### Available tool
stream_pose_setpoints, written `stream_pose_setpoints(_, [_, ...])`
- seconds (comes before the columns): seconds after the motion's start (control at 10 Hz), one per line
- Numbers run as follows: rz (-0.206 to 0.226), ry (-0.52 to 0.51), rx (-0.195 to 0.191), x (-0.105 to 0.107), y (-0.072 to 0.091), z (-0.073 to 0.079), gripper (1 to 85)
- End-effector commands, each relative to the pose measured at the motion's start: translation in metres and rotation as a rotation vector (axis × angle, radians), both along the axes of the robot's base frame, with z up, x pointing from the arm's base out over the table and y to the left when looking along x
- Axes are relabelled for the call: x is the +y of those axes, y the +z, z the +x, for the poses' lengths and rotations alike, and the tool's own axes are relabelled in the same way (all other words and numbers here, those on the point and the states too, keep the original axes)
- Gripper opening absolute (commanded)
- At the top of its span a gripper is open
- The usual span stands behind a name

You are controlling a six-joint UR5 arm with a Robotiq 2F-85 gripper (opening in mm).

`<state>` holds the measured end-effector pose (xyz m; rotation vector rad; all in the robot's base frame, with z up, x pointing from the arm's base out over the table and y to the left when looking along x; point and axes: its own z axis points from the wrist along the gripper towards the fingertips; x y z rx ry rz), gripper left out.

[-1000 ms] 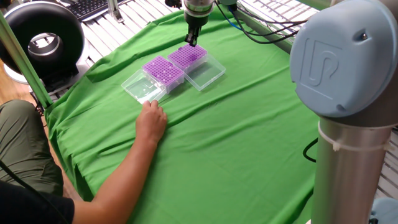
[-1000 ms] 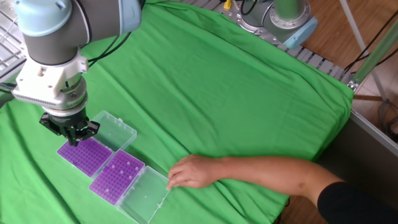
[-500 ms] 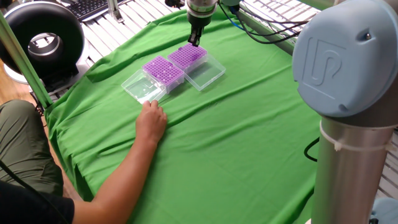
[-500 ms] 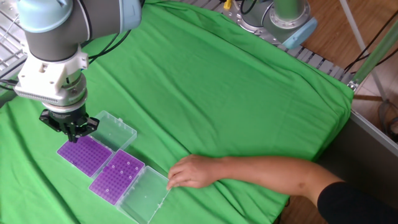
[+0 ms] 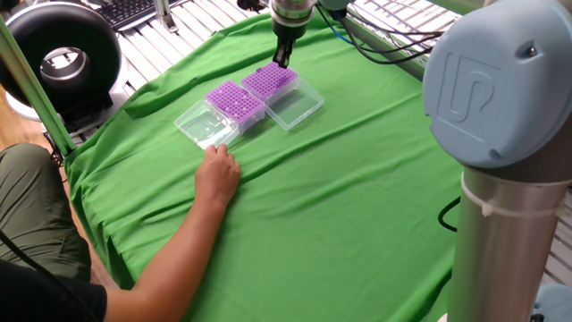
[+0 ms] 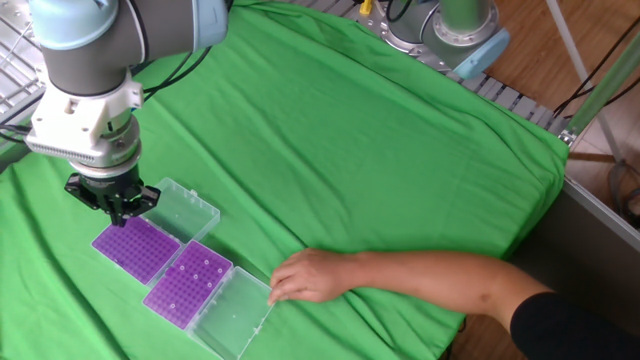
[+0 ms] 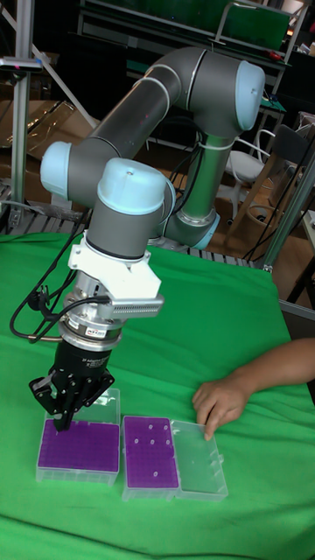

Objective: Insert a small pipette tip into the holder for small pipette tips

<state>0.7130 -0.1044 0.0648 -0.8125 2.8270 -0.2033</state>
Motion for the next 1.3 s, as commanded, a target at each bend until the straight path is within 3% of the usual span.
stream_pose_setpoints(0.0, [0.018, -0.003, -0.005, -0.0003, -0.0023, -0.0015, 1.0])
stream_pose_setpoints(0.8, [0.018, -0.003, -0.007, -0.0023, -0.0082, -0.0021, 1.0])
stream_pose_setpoints(1.2, [0.0, 0.059, 0.0, -0.0032, -0.0079, -0.0021, 16.7])
